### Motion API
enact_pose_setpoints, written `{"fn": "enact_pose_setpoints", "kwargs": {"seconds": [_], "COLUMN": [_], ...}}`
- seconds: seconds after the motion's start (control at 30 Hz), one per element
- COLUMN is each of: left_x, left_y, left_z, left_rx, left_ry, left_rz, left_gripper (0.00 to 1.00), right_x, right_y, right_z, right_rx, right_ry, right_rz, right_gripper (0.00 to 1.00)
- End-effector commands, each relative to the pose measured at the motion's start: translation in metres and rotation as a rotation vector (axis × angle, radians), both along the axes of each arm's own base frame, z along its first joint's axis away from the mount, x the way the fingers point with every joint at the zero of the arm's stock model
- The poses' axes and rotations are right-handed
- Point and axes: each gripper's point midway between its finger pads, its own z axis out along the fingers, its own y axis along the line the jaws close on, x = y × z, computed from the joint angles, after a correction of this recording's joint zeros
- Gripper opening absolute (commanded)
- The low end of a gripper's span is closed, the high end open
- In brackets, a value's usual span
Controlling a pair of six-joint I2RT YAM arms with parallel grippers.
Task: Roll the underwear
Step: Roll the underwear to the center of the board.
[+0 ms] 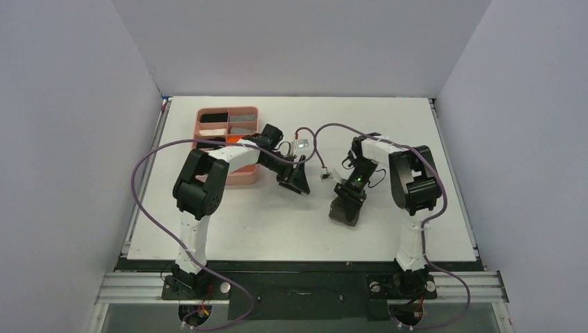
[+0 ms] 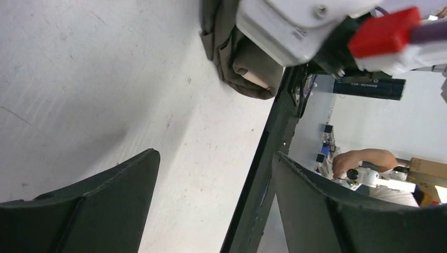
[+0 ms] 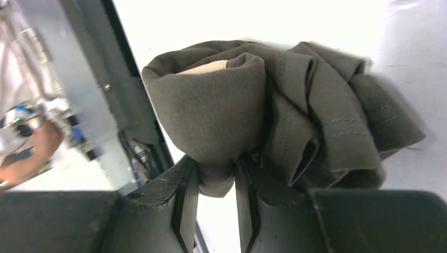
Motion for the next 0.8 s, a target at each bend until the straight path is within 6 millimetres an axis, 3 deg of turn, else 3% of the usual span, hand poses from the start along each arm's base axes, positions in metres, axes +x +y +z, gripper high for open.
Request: {"fn": "enact_pose_setpoints", "kwargs": {"seconds": [0.0,0.33,0.47,0.6,0.67,0.77], "left_x": [0.009,0.009,0.001,-0.017,-0.035,-0.044], "left_y": [0.001,0.019,0.016,-0.001,-0.019,-0.037], "left_z": [0.027,0.043,0.052,0.057,0.058,0.061], "left_rx": [-0.060,-0.064,-0.060,-0.041,-0.048,-0.061], "left_ry": [-0.208,-0.525,-0.667,-0.803,-0.864,-0.918], "left_rz": [-0.001,0.059,-0.001,-0.116,-0.197,-0.267], "left_gripper": [0.76,0.78,0.79,0.81,0.83,0.87], "right_x": [-0.014,-0.007,-0.004,-0.001,0.001,0.002], "right_y": [-0.006,-0.004,-0.005,-0.004,-0.004,-0.003], "right_z": [-0.003,-0.010,-0.014,-0.015,-0.014,-0.015], "right_rx": [0.053,0.043,0.022,0.014,0.013,0.013], "right_ry": [0.144,0.190,0.201,0.208,0.213,0.216], "right_rz": [0.074,0.058,0.049,0.044,0.044,0.042], "right_gripper": [0.00,0.00,0.00,0.00,0.00,0.00]}}
